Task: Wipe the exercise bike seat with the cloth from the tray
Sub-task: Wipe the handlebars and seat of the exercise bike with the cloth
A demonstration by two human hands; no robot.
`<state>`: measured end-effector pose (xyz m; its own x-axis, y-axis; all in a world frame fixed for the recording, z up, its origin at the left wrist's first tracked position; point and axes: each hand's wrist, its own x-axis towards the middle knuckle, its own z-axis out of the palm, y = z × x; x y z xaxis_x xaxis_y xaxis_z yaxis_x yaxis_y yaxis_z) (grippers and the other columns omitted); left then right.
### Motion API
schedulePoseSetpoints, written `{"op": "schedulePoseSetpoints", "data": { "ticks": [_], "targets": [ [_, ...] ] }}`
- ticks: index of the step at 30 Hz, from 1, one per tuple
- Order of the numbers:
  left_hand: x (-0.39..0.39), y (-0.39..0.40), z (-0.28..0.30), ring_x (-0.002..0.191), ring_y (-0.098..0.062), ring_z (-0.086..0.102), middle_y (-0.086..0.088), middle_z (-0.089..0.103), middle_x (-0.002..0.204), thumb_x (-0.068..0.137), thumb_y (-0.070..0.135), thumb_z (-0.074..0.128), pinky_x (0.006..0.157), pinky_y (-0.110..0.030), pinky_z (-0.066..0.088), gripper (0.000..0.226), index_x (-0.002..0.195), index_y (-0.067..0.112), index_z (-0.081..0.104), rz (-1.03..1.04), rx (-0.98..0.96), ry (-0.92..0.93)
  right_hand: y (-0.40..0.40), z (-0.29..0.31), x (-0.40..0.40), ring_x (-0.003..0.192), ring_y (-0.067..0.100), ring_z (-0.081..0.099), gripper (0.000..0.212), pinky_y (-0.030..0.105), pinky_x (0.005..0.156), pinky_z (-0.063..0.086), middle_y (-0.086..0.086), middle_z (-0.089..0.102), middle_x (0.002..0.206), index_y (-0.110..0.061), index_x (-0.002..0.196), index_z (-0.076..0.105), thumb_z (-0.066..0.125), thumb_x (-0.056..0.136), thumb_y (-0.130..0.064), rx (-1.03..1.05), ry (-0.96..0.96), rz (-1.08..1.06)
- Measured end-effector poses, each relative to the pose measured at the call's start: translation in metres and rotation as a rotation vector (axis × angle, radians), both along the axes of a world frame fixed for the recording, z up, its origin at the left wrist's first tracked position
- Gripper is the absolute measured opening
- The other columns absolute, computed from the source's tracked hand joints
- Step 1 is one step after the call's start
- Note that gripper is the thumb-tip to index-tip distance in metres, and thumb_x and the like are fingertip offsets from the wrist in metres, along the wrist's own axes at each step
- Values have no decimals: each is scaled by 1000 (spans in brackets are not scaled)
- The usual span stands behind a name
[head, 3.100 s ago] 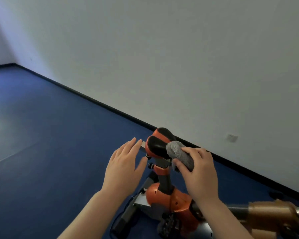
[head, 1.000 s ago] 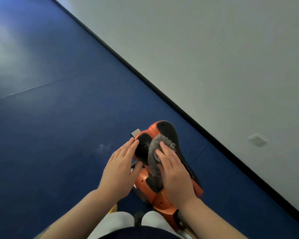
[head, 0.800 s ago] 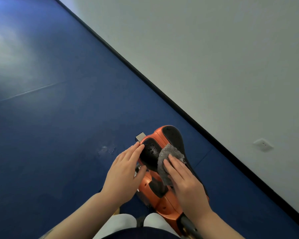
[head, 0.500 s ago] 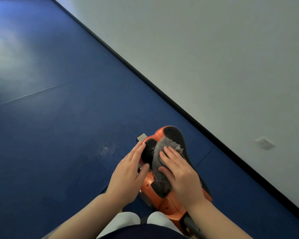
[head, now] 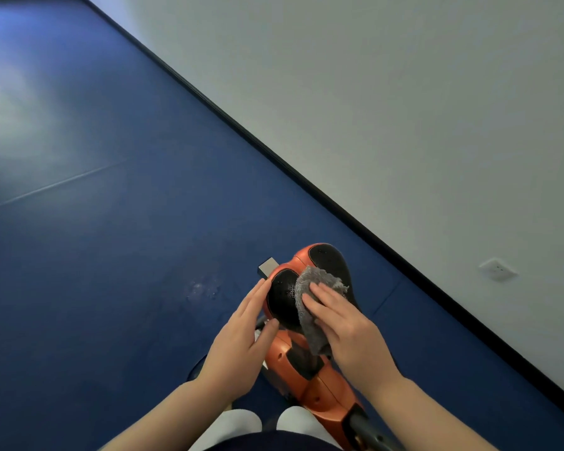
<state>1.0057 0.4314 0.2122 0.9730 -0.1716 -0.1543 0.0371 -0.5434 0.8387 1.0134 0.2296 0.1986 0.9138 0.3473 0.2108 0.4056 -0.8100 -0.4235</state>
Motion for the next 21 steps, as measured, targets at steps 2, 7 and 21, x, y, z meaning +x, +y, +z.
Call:
{"op": "schedulePoseSetpoints", "data": {
  "ticks": [2,7,21],
  "targets": [
    [-2,1,-1,129,15,17,36,16,144,95,35,45,106,-18,23,56,136,57,14,12,-26,-1,6,1,10,133,8,42,42,24,110,34,-2,52,140,-19,133,56,44,92,-21,14,0,-25],
    [0,-2,-6,126,5,40,24,45,136,94,26,48,107,-30,38,48,134,48,33,113,-122,5,38,4,42,135,12,41,42,25,115,26,0,52,142,-18,136,53,40,96,-20,21,38,-43],
    [3,10,-4,119,12,43,29,50,127,97,15,38,99,-14,35,49,125,56,37,81,-155,-14,47,-9,9,139,15,35,36,39,114,30,1,46,146,-19,131,52,40,99,-31,-93,-81,-82]
  ]
}}
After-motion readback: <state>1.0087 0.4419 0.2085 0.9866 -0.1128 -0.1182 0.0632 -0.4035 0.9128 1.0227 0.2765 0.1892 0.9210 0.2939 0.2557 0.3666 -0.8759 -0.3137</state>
